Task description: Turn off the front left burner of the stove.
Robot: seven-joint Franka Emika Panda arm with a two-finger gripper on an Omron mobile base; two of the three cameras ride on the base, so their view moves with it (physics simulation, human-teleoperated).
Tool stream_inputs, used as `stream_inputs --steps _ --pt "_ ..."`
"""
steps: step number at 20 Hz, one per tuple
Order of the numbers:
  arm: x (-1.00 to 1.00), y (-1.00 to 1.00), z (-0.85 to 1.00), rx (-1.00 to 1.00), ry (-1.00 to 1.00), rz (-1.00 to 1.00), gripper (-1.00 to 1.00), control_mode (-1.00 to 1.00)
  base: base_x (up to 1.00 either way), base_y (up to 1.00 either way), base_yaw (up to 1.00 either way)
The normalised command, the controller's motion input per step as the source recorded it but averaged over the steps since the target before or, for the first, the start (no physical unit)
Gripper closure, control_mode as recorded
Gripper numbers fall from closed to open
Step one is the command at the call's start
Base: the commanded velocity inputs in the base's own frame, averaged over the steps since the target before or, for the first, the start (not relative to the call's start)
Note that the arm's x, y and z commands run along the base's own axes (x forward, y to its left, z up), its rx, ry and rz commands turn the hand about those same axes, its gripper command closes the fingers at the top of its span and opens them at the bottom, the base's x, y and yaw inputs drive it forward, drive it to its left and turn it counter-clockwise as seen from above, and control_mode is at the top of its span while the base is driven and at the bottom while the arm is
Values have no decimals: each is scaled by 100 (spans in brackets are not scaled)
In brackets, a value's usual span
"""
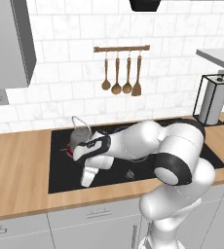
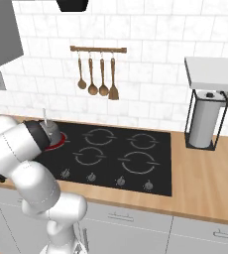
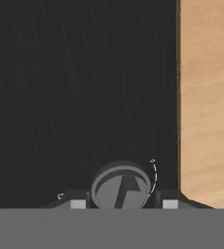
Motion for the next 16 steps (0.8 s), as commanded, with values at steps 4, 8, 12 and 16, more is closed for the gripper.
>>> stream_inputs --steps 4,8,12,16 --pt "20 0 -19 4 14 -61 100 -100 0 0 0" --pt "1 -1 -20 9 22 -69 100 -100 0 0 0" --pt "0 -1 -14 7 16 -78 100 -100 0 0 0" --pt "1 0 -10 6 15 -86 100 -100 0 0 0"
